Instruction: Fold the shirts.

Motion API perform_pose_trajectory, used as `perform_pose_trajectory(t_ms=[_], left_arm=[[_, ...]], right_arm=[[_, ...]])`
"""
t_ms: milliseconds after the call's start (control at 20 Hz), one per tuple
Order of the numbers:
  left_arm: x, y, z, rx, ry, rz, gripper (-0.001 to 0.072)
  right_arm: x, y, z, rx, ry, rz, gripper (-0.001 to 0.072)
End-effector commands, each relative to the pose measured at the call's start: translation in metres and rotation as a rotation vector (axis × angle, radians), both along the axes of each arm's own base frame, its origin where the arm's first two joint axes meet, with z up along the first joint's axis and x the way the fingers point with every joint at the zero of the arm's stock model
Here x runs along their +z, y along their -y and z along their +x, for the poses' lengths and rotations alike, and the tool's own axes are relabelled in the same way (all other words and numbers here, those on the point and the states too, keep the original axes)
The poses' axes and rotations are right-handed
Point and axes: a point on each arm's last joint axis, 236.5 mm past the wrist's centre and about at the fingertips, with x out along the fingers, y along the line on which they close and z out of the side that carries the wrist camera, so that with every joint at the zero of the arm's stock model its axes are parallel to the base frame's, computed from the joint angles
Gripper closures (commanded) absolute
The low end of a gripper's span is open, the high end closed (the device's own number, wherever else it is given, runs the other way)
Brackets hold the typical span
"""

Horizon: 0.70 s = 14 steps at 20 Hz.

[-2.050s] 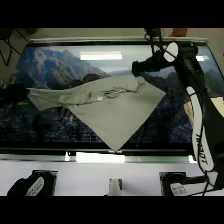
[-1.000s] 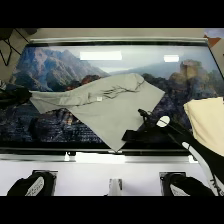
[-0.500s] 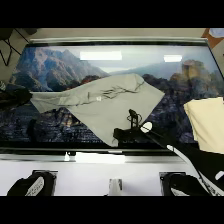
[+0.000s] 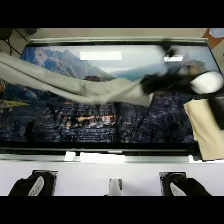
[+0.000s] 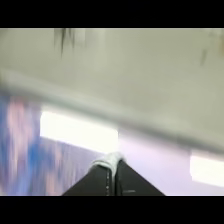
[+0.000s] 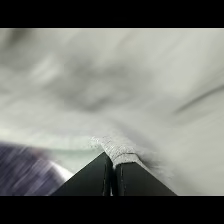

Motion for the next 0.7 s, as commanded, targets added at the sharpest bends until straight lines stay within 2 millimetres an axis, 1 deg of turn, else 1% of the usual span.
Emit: perform_pose_trajectory(t_ms=[0, 50, 100, 150, 200, 250, 300, 350, 450, 500, 550, 600, 650], left_arm=[[0.184, 0.004, -0.122, 0.070, 0.568, 0.046, 0.0671], [0.205, 0.005, -0.144, 0.093, 0.625, 0.076, 0.0672], [0.211, 0.004, -0.155, 0.122, 0.627, 0.112, 0.0672], [0.207, 0.000, -0.156, 0.151, 0.589, 0.128, 0.0672], [0.197, -0.009, -0.153, 0.185, 0.537, 0.107, 0.0673], [0.190, -0.015, -0.149, 0.201, 0.506, 0.069, 0.0672], [0.192, -0.018, -0.149, 0.208, 0.515, 0.055, 0.0672], [0.200, -0.017, -0.155, 0.210, 0.558, 0.058, 0.0672], [0.226, -0.016, -0.175, 0.220, 0.696, 0.072, 0.0672], [0.235, -0.016, -0.181, 0.223, 0.744, 0.075, 0.0672], [0.238, -0.016, -0.181, 0.224, 0.764, 0.076, 0.0672], [0.237, -0.019, -0.175, 0.225, 0.755, 0.074, 0.0672], [0.234, -0.022, -0.163, 0.226, 0.734, 0.071, 0.0672]], right_arm=[[0.265, 0.102, -0.066, -0.265, 0.680, -0.156, 0.0685], [0.318, 0.110, -0.103, -0.306, 0.827, -0.154, 0.0685], [0.356, 0.115, -0.139, -0.335, 0.942, -0.142, 0.0685], [0.381, 0.116, -0.169, -0.347, 1.023, -0.122, 0.0684], [0.392, 0.117, -0.188, -0.357, 1.067, -0.115, 0.0684], [0.393, 0.121, -0.196, -0.373, 1.073, -0.129, 0.0684], [0.385, 0.126, -0.194, -0.392, 1.037, -0.149, 0.0684], [0.372, 0.132, -0.189, -0.409, 0.974, -0.163, 0.0684], [0.338, 0.134, -0.168, -0.399, 0.826, -0.196, 0.0684], [0.319, 0.132, -0.156, -0.382, 0.752, -0.215, 0.0684], [0.302, 0.131, -0.143, -0.367, 0.678, -0.221, 0.0683], [0.283, 0.129, -0.129, -0.353, 0.600, -0.222, 0.0683], [0.262, 0.127, -0.115, -0.342, 0.517, -0.227, 0.0683]])
